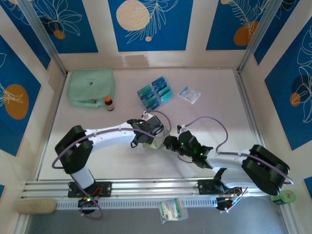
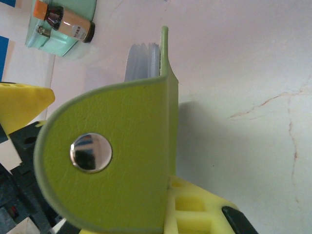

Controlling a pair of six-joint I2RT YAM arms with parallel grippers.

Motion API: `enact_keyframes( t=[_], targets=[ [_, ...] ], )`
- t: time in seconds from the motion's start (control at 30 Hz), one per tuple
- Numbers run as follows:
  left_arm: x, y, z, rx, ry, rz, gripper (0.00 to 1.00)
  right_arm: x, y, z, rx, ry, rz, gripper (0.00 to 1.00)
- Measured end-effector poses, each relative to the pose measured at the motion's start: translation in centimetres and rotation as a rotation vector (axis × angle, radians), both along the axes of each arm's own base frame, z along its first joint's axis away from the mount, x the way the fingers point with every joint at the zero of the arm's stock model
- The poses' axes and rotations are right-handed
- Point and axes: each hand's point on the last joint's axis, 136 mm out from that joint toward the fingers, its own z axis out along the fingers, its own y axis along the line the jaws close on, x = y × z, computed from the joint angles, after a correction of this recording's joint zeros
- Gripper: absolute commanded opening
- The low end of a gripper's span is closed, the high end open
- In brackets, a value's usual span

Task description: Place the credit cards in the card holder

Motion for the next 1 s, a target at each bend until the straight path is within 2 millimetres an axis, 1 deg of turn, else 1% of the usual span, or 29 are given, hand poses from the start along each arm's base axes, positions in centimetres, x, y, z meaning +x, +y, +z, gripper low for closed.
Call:
enact_keyframes(
  t=[0.17,0.27,0.43,0.63,0.7,0.77,0.9,1.0],
  targets=[
    [0.0,0.9,-1.5,0.044,0.021,0.012,1.00,-0.4,0.8,-1.0,-0.015,-0.005,-0.022,0.00],
    [-0.1,1.4,-2.0,0.049,0.031,0.023,1.00,-0.6,1.1,-1.6,-0.025,-0.003,-0.037,0.00],
    [0.3,2.0,-2.3,0.028,0.035,0.062,1.00,-0.4,1.4,-2.3,-0.016,0.000,-0.073,0.00],
    [0.5,1.7,-2.3,-0.003,0.033,0.076,1.00,-0.2,1.2,-2.3,-0.008,0.011,-0.086,0.26],
    [0.6,1.5,-2.4,-0.015,0.032,0.079,1.00,-0.1,0.9,-1.8,-0.006,0.010,-0.093,0.33],
    [0.5,1.5,-2.6,-0.020,0.034,0.082,1.00,0.3,0.2,-0.7,0.013,-0.002,-0.106,0.37],
    [0.2,1.7,-3.0,-0.021,0.043,0.085,1.00,0.9,-1.7,1.4,0.041,-0.032,-0.139,0.37],
    [0.2,1.8,-3.3,-0.023,0.042,0.086,1.00,1.3,-3.4,2.9,0.050,-0.049,-0.162,0.36]
  ],
)
